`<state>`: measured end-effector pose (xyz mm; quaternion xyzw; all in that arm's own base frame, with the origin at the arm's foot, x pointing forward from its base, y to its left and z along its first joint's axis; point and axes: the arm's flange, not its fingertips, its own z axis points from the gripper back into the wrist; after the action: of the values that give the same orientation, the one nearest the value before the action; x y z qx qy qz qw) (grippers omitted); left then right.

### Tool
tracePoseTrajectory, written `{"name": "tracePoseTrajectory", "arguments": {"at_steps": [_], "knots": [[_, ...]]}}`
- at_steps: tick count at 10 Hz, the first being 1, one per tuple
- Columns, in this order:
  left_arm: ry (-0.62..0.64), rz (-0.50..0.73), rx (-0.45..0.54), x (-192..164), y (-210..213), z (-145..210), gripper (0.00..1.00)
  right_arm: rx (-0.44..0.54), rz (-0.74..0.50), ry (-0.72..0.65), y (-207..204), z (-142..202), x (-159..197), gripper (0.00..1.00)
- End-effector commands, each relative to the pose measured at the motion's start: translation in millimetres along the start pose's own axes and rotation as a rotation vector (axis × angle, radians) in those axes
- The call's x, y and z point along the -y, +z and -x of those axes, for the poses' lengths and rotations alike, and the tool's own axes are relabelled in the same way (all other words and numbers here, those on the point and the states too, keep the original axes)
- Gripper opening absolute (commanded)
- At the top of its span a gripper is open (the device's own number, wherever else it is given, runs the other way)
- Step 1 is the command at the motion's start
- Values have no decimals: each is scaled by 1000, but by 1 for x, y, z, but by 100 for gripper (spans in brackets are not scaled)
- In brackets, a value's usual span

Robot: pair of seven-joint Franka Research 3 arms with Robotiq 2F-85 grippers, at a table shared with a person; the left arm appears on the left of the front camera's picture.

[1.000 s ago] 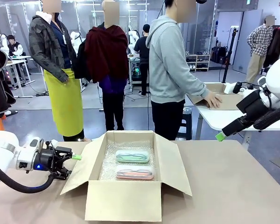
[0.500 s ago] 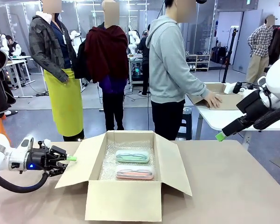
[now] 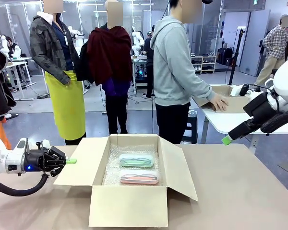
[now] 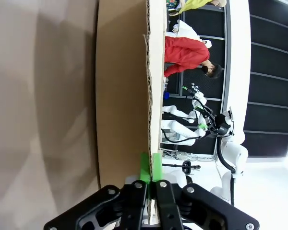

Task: Pack the glasses set securely to prepare it for shipping.
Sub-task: Position the Package Box on the left side of the table.

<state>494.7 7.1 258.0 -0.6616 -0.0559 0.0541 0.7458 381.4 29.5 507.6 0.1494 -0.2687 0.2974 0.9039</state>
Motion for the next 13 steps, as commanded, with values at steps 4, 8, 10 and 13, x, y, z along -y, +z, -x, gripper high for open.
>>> {"name": "tracePoseTrajectory", "arguments": {"at_steps": [4,8,10,13], "knots": [[0,0,0,0,0,0,0,-5,3,-2,1,-1,-1,100],[0,-3,-4,-1,-1,0,2,-5,3,-2,1,-1,-1,100],[35,6,-56,1,45,-13,2,-5,3,-2,1,-1,-1,100],[40,52,-19,-3,126,-25,2,-5,3,-2,1,-1,-1,100]]}}
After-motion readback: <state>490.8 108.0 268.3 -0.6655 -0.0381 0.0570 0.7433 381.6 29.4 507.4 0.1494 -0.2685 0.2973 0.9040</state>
